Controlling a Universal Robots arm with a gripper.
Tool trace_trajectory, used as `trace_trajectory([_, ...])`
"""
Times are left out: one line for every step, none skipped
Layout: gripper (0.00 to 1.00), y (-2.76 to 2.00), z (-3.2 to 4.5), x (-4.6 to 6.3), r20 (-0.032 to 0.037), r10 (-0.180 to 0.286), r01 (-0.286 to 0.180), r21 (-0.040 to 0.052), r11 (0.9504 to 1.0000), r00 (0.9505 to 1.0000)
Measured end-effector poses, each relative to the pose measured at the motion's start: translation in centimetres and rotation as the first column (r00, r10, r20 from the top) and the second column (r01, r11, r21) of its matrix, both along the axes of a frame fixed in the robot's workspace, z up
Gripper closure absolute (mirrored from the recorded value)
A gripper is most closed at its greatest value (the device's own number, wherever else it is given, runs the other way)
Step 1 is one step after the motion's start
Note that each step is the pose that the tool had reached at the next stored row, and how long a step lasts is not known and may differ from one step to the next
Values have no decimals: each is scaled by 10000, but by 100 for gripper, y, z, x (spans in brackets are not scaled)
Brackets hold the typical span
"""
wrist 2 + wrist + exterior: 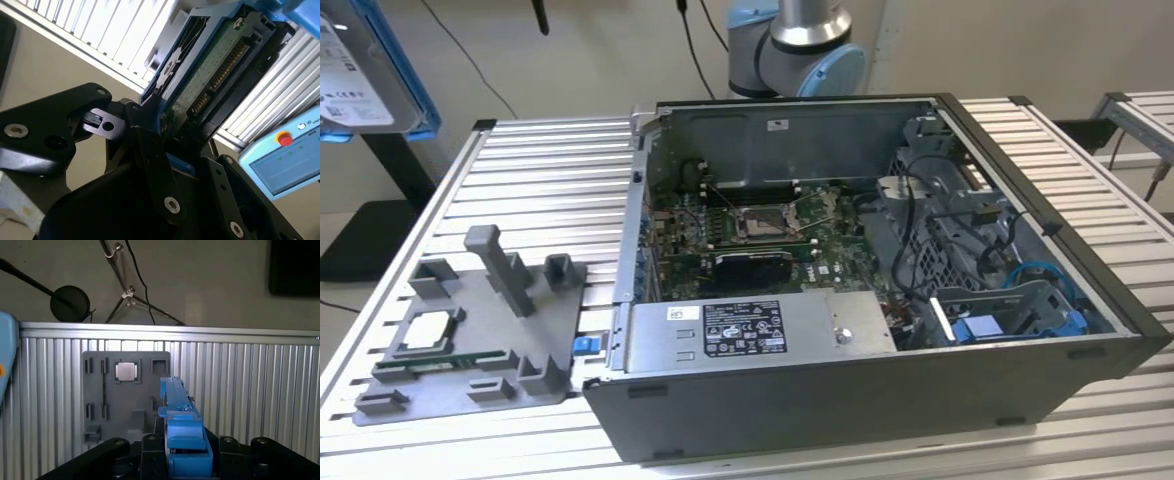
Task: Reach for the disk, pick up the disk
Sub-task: 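Pick up the disk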
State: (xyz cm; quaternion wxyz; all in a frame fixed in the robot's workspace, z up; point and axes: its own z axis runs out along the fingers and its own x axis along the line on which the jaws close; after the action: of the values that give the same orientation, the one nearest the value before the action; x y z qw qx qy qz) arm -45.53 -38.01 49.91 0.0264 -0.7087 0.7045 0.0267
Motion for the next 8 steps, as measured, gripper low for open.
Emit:
trace_trajectory([100,0,37,0,-1,0,0,0,10000,10000])
trace_trajectory([100,0,65,0,-2,0,0,0,10000,10000])
trace_trajectory([100,0,90,0,-1,0,0,0,10000,10000])
trace_trajectory([100,0,114,0,-1,0,0,0,10000,10000])
trace_trajectory([100,0,141,0,0,0,0,1,10000,10000])
trace_trajectory([100,0,169,0,0,0,0,0,10000,10000])
trace_trajectory([100,0,196,0,0,0,0,0,10000,10000])
trace_trajectory([100,0,225,0,-1,0,0,0,10000,10000])
